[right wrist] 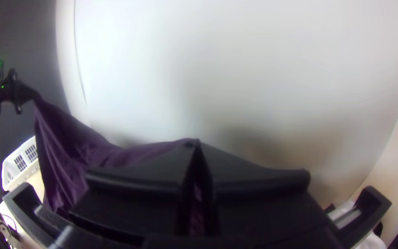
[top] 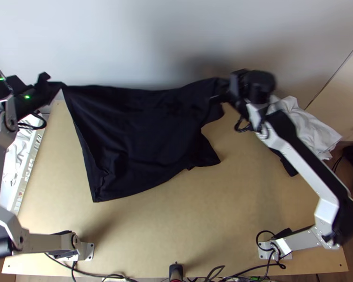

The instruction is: Fold the t-shirt

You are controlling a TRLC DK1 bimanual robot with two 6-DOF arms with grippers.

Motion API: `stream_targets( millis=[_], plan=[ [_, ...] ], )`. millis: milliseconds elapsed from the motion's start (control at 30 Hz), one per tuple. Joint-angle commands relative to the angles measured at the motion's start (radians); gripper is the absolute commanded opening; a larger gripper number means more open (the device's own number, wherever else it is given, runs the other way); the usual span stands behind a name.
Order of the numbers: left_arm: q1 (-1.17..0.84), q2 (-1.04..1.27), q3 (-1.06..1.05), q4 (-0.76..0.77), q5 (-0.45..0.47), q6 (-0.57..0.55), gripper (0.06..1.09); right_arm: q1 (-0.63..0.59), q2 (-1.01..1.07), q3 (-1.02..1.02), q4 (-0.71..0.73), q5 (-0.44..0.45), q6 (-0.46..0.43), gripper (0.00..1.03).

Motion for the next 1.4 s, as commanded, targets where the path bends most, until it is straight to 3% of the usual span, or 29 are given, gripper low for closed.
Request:
stream_targets(
  millis=[0, 233, 467, 800, 1033, 1167, 1367],
  plan=[
    [0.002, -0.157, 0.006, 0.046, 0.124, -0.057, 0.09, -0.039, -0.158, 0.084, -0.063, 0.002, -0.005, 0.03],
    [0.055, -0.361, -0.030, 0.055, 0.278, -0.077, 0.09, -0.059, -0.379, 0.087, -0.128, 0.000, -0.061, 0.03],
    [0.091, -0.655, -0.183, 0.340, 0.278, -0.180, 0.09, -0.057, -0.572, 0.097, -0.225, -0.001, -0.083, 0.03],
    [0.086, -0.832, -0.209, 0.337, 0.324, -0.201, 0.09, 0.031, -0.759, 0.115, -0.445, -0.047, -0.126, 0.03],
    [0.055, -0.922, -0.280, 0.362, 0.337, -0.227, 0.09, 0.030, -0.822, 0.113, -0.548, -0.078, -0.133, 0.03],
    [0.066, -0.905, -0.373, 0.423, 0.334, -0.250, 0.09, 0.031, -0.822, -0.026, -0.479, -0.076, -0.120, 0.03],
    [0.049, -0.678, -0.458, 0.504, 0.307, -0.252, 0.09, 0.028, -0.715, -0.287, -0.192, -0.076, -0.137, 0.03]
  ],
)
